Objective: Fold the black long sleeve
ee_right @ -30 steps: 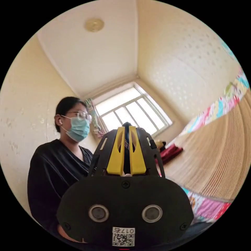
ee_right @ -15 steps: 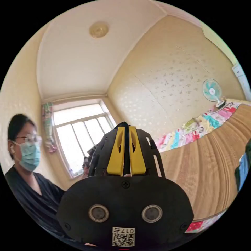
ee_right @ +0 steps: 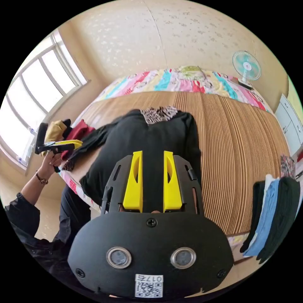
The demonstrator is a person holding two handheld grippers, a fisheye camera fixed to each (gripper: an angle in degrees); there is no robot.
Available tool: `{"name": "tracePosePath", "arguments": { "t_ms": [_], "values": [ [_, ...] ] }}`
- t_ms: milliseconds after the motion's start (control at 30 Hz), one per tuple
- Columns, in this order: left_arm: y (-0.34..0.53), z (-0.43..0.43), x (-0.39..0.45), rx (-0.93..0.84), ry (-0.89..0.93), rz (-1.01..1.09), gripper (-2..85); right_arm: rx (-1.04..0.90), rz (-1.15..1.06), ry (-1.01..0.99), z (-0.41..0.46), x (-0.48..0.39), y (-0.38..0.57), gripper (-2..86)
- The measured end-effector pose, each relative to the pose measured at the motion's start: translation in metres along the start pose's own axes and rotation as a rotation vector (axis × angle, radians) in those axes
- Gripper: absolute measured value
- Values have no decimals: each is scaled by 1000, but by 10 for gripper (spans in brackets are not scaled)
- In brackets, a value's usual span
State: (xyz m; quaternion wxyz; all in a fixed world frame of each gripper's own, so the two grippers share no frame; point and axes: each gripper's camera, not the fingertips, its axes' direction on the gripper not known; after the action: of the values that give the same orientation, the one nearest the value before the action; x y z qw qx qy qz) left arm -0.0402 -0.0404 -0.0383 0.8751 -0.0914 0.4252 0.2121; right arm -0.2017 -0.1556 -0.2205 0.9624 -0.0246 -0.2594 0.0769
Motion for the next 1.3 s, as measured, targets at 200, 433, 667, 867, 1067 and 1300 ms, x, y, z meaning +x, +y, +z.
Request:
{"name": "tracePosePath", "arguments": {
  "t_ms": [200, 433, 667, 867, 1067, 1300],
  "values": [
    [113, 4, 20, 87, 107, -192, 111, 132, 306, -5, -5, -2, 179, 93],
    [151, -21, 50, 170, -45, -145, 111, -190, 159, 72, 65, 32, 116, 80],
    [140, -46, 55, 278, 66, -138, 106, 190, 152, -109, -52, 83, 79, 31],
    [132, -40, 46, 238, 101, -157, 116, 400, 622, 208, -147, 195, 121, 37],
    [96, 11, 43, 27, 48, -223, 113, 222, 531, 0, -68, 153, 150, 62],
    [106, -31, 14, 7, 244, -167, 44, 96, 450, -170, -18, 109, 157, 57]
  ]
}}
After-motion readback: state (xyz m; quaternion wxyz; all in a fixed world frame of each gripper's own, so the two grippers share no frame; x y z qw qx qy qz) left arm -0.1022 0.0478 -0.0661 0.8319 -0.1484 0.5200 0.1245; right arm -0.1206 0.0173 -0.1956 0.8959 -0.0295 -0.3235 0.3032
